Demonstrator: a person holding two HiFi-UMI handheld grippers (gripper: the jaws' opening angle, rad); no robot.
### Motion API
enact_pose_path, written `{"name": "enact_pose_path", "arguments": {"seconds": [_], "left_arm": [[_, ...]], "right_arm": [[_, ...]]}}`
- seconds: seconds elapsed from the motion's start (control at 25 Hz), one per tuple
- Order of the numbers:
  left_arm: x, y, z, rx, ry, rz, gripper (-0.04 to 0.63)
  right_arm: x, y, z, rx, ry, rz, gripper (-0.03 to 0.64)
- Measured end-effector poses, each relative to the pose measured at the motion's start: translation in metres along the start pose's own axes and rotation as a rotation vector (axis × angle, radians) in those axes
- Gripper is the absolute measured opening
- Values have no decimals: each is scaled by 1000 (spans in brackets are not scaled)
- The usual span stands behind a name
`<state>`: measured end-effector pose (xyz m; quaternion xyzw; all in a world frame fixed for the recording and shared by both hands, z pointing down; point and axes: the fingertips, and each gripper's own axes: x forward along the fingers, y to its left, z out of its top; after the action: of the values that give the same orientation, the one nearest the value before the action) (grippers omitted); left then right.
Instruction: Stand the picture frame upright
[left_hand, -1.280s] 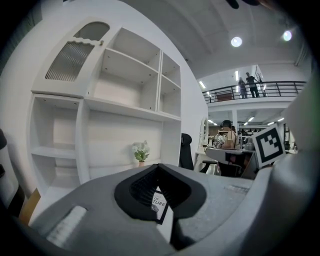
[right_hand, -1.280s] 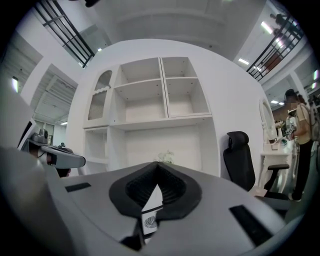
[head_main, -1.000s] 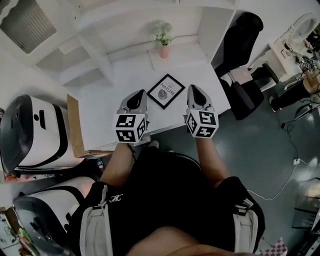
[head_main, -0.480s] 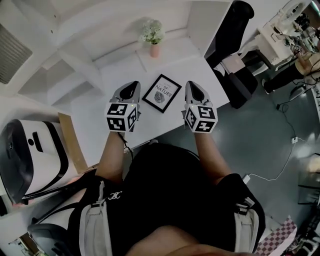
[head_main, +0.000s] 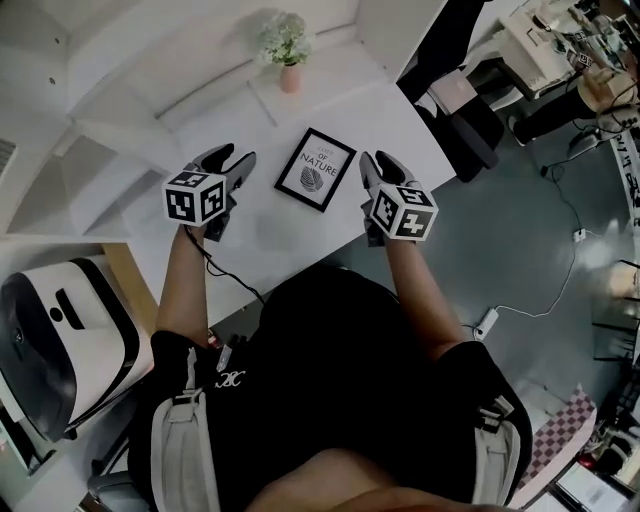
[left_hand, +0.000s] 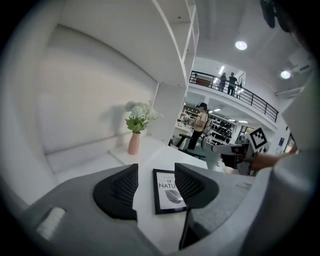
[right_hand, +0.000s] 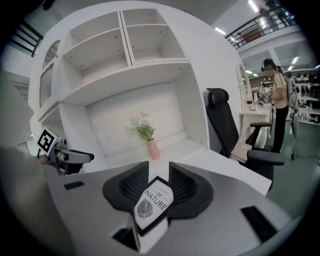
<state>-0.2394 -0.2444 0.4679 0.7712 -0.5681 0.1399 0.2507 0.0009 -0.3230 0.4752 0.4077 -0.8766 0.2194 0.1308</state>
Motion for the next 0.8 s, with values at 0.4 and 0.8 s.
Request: {"name": "enact_pose_path", "arguments": {"seconds": [0.4, 0.8], "left_arm": [[40, 36, -38, -191, 96, -231, 232], [80, 54, -72, -268, 213, -319, 232]], "right_arm": [[30, 1, -84, 156, 193, -66, 123], [66, -17, -148, 259, 356, -198, 123]]}}
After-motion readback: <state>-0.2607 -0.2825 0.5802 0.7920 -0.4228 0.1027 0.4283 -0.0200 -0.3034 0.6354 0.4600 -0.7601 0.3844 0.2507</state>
